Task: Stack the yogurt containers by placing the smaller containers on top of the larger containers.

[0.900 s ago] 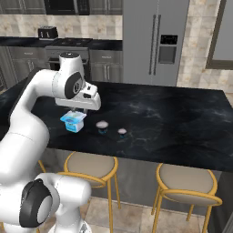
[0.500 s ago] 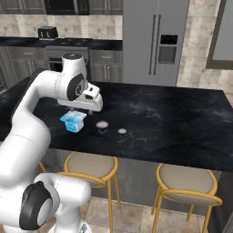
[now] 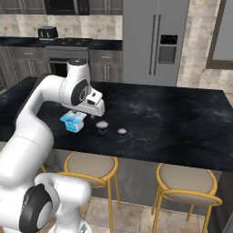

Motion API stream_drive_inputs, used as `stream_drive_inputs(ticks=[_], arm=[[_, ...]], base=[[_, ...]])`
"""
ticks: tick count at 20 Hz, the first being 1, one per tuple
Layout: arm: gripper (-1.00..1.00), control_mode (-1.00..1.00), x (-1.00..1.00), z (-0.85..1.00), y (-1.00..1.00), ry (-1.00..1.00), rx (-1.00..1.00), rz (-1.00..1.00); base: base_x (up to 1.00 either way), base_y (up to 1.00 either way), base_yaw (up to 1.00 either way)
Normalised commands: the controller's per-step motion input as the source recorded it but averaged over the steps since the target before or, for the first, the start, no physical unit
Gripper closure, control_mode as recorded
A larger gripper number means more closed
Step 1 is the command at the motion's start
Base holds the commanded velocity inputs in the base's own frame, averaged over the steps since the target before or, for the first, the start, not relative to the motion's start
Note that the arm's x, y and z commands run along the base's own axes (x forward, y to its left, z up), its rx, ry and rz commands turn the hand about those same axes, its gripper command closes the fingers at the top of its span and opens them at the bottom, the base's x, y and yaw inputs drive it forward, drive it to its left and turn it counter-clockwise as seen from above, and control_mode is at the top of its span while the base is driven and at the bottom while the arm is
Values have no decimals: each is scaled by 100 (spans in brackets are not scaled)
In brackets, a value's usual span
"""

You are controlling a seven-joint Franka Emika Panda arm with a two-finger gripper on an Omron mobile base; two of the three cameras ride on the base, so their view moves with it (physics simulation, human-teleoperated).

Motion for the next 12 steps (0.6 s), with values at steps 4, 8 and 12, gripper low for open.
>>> stream_drive_inputs(ticks=[4,8,12], arm=[[-100,-100,18,-12,-3,-4,5,-5],[-100,-100,26,-14,-4,-4,5,-5],[-100,-100,34,-21,-6,-1,5,-7]], base=[[0,0,0],[0,0,0],[0,0,0]])
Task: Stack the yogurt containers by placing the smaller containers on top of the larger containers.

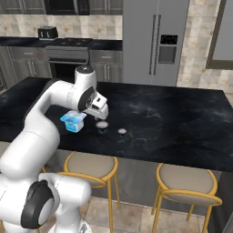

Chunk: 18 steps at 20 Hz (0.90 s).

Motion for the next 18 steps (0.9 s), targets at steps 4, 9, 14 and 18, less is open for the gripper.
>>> stream_drive_inputs(ticks=[4,9,14,18], arm=[[-100,-100,41,-25,-3,-1,4,-7],[-100,-100,43,-19,-1,-2,1,-8],[-100,-100,42,-21,0,-2,0,-8],[-100,-100,38,-23,-2,-4,0,-8]], base=[[0,0,0],[0,0,0],[0,0,0],[0,0,0]])
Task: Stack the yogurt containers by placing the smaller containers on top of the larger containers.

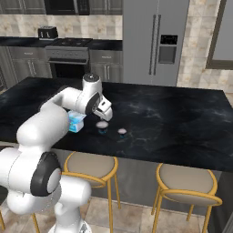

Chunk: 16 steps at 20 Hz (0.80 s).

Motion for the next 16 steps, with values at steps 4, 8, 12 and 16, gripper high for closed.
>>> stream_drive_inputs(ticks=[4,8,12,16], arm=[[-100,-100,32,-26,-1,-3,0,-8],[-100,-100,26,-31,-1,0,1,-6],[-100,-100,22,-29,-1,0,3,-4],[-100,-100,20,-27,-2,0,4,-3]], base=[[0,0,0],[0,0,0],[0,0,0],[0,0,0]])
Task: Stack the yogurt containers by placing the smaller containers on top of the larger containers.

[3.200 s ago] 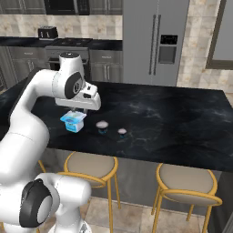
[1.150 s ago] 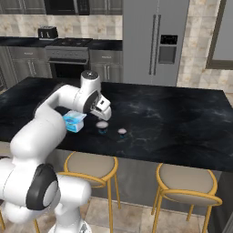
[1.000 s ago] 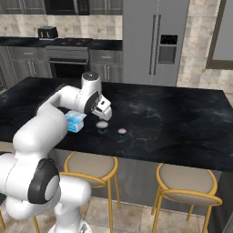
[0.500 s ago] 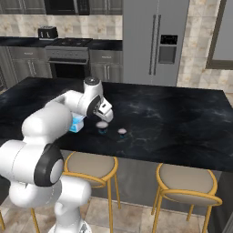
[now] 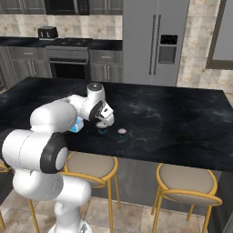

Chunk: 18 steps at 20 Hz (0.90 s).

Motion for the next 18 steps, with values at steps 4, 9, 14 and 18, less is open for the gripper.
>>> stream_drive_inputs(ticks=[4,9,14,18], arm=[[-100,-100,21,-23,-1,-1,4,-4],[-100,-100,20,-24,0,-3,3,-3],[-100,-100,16,-23,0,-3,1,-3],[-100,-100,11,-22,-2,-1,5,-3]], base=[[0,0,0],[0,0,0],[0,0,0],[0,0,0]])
